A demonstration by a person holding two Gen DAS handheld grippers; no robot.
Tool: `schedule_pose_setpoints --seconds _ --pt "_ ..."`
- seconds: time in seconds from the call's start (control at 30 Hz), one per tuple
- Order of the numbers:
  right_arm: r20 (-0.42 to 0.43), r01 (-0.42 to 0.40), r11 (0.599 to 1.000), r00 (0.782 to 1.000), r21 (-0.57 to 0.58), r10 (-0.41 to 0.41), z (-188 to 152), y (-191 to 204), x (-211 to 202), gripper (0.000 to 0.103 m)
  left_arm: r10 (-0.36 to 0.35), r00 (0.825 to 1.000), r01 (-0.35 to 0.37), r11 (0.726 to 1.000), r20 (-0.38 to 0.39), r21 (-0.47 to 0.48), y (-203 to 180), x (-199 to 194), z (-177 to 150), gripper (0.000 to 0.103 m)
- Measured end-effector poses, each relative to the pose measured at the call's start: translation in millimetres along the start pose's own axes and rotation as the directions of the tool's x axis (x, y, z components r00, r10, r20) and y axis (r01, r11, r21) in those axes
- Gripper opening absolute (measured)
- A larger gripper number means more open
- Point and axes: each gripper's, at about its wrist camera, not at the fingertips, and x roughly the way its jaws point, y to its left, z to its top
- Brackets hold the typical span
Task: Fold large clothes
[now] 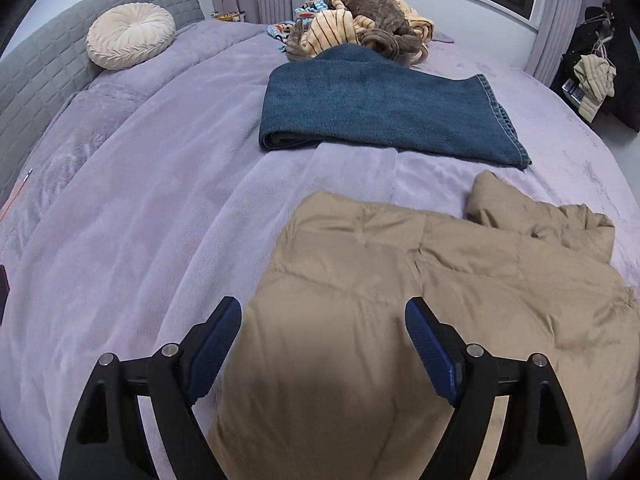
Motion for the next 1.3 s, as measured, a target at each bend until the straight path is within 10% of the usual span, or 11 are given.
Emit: schedule_pose_setpoints --seconds 0.17,0.2,0.6,1.3 --pt "-0.048 -0.062 0.997 0.997 0.05 0.064 -42.4 0.1 -20.8 0.059 -0.03 0.998 0.029 0.999 -0.052 -0.022 -5.6 -29.7 -40.4 0.087" --pt "-0.052 -0.068 0.996 0.996 0.06 0.071 -51.5 -1.9 -25.1 0.06 -0.046 0.997 0.045 0.999 -0.067 -0.022 -8.4 -35.4 -50.2 0.102" --pt "-0.11 -0.114 0.977 0.985 0.181 0.135 -127.7 -21.1 -44.7 0.069 -0.089 0.982 0.08 0.995 -0.167 -0.056 -22.3 -66.2 -129.3 0.103" --pt "-0.091 -0.143 0.912 0.977 0.385 0.192 -183.0 -5.2 -12.7 0.087 -0.174 0.949 0.156 0.984 -0.261 -0.089 10.4 -41.5 -149.3 0.103"
